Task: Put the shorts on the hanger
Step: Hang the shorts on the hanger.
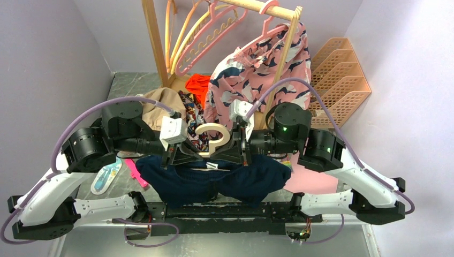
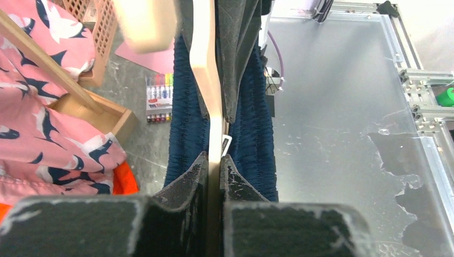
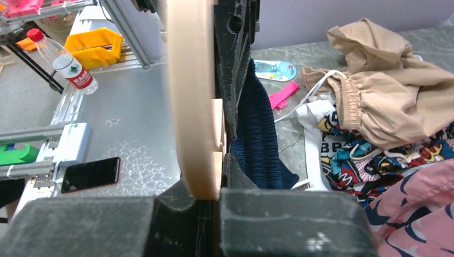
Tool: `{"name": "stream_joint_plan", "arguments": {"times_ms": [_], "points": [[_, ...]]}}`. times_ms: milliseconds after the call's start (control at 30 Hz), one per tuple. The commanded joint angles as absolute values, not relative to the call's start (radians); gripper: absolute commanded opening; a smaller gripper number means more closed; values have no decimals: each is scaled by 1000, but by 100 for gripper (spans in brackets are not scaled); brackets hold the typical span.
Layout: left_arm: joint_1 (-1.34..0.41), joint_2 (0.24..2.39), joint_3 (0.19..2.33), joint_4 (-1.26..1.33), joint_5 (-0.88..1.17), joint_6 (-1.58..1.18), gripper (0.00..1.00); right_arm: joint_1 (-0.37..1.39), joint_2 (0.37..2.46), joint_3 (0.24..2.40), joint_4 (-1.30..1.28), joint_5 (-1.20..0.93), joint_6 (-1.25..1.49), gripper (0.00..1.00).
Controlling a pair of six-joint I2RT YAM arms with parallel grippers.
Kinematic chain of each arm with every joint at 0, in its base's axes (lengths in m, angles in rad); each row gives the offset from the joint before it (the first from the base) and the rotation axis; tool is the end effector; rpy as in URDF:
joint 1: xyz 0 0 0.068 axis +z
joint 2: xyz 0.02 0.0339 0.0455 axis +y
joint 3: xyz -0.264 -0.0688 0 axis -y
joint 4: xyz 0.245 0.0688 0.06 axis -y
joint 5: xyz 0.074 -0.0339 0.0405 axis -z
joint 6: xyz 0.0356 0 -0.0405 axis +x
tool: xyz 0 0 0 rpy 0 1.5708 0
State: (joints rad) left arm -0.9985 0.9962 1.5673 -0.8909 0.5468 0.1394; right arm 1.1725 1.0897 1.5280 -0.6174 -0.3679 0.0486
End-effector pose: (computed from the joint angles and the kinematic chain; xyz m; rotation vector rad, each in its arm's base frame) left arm 0.0653 -0.1356 0.4852 1.3870 1.4339 -1.0866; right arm 0.0657 0.1890 0.4867 -1.2474 1.4334 1.1853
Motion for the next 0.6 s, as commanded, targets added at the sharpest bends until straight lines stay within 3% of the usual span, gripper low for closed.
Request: {"name": "stream_joint_plan", "arguments": {"times_ms": [0,33,100,167,367,567], "points": [[-997,991,1643,-776,513,137,22,1176,1061,1528,-578,-358,59,0],[-997,992,1673,-783,501,136,42,1176,1057,1550,-586,-345,50,0],[-997,985,1746,-791,481,130,67,1176,1060,1632,-628,-312,27,0],[-997,966,1833,-766,484,120,98,1175,1080,1773,-695,-286,-4,0],[-997,846,1965,-558,527,83,100,1176,1149,2119,-798,-268,-50,0],[-997,755,1906,-535,464,98,100,1175,1098,1958,-768,-227,-38,0]]}}
